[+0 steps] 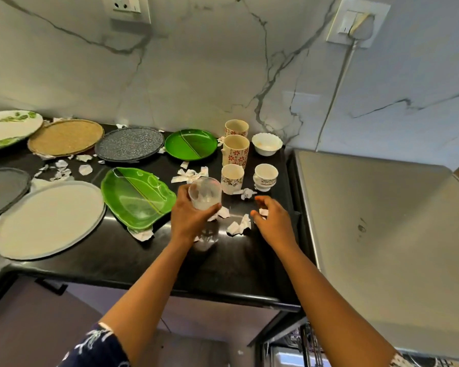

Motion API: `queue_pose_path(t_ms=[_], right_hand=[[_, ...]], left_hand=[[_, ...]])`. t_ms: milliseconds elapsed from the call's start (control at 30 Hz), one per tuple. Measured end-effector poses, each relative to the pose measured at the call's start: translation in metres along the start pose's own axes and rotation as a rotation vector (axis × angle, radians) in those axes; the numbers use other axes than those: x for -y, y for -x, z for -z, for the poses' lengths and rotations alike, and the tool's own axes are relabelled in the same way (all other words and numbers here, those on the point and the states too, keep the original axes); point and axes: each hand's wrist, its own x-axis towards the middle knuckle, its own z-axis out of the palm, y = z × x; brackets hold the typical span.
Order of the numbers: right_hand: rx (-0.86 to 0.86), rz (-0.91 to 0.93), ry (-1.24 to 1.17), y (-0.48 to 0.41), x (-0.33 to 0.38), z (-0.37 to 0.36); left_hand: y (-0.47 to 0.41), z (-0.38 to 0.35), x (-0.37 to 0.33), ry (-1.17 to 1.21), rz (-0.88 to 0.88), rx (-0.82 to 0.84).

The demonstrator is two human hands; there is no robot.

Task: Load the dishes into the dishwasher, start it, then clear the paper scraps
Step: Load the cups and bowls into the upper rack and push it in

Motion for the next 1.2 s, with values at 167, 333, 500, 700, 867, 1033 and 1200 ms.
queue_pose_path(t_ms=[167, 333, 500, 700, 867, 1033, 1200], right_hand=[[0.052, -0.028, 0.038, -0.059, 0.033, -0.040], [0.014, -0.227, 0.114, -0.104, 0.043, -0.071], [-0.072, -0.267, 0.162, -0.120, 0.035, -0.091], [-0.157, -0.067, 0.006, -0.110, 0.034, -0.089], [-0.185, 0.188, -0.213, -0.059, 0.049, -0.042], [-0.116, 0.184, -0.443, 0.028, 0.040, 0.033], [-0.025, 0.056, -0.816, 0.145, -0.016, 0.112]], left_hand=[[-0.035, 0.040, 0.000, 0.058, -0.019, -0.114], [-0.057, 0.056, 0.008, 0.022, -0.018, -0.128], [-0.064, 0.052, 0.018, 0.038, 0.004, -0.142], [-0.059, 0.047, 0.016, 0.072, -0.048, -0.142], [-0.027, 0.058, -0.007, 0.220, -0.117, -0.095], [0.059, 0.063, -0.053, 0.484, -0.186, 0.011], [0.180, 0.032, -0.086, 0.636, -0.139, 0.123]])
